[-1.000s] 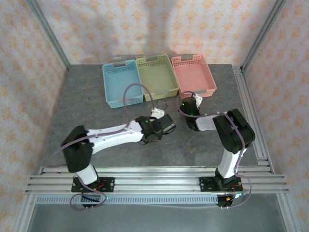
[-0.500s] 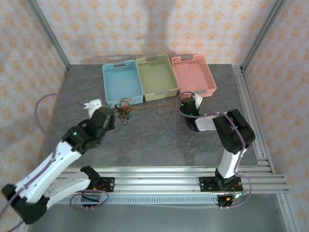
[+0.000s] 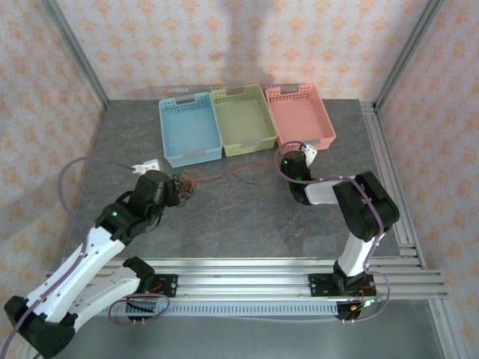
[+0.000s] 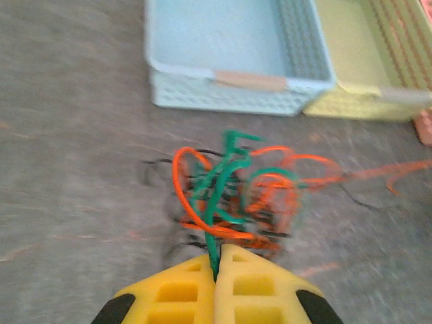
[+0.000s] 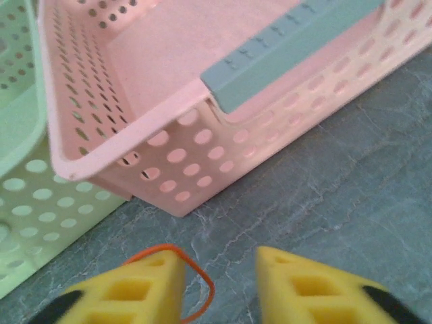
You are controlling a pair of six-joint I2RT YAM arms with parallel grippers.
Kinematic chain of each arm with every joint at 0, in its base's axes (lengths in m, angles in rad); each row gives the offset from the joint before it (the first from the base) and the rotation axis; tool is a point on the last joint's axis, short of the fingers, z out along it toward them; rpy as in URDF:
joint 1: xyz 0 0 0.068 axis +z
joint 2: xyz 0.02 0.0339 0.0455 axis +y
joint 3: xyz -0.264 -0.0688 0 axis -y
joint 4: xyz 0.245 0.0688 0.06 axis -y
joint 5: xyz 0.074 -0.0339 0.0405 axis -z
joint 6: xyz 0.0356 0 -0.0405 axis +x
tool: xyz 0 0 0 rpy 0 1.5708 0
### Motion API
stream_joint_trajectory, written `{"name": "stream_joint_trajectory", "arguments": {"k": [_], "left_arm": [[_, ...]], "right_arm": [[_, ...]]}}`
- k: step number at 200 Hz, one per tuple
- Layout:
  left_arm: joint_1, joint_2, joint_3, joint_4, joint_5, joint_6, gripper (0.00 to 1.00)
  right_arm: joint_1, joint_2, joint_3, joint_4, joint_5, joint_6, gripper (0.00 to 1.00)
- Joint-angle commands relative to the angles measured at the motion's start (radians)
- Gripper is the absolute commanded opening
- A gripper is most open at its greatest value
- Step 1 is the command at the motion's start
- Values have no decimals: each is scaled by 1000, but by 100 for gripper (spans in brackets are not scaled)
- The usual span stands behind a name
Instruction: Untangle the cables
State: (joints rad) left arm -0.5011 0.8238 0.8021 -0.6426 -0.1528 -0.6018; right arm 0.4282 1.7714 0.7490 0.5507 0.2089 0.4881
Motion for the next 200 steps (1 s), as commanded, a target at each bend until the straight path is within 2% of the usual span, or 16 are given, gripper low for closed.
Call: {"name": "stream_joint_trajectory", "arguments": {"k": [1,26,45,67,90,121,148,200], "left_arm": [[5,51,-22,186,191,41,0],[4,97,-35,272,289,60,0],[-1,108,-52,345,359,62,0],[-18,123,-58,395,403,76,0],[-54,140,-57,429,433,108,0],[-99,150,-60,435,364,143,0],[-93,194,-39,416,267,152,0],[-80,297,-29,471,210,177,0]], "right_arm": [[3,4,-26,102,-48,-17,41],[26,7,-23,182,-156,-68,37],[77,-4,-38,280,-190,-169,36],[133,-17,-63,392,-226,-291,37],[155,-5,-107,569,-350,-330,38],[157,50,-169,855,-534,-343,42],[174,52,-168,856,-554,-381,47],[173,63,-144,856,-714,-351,55]]}}
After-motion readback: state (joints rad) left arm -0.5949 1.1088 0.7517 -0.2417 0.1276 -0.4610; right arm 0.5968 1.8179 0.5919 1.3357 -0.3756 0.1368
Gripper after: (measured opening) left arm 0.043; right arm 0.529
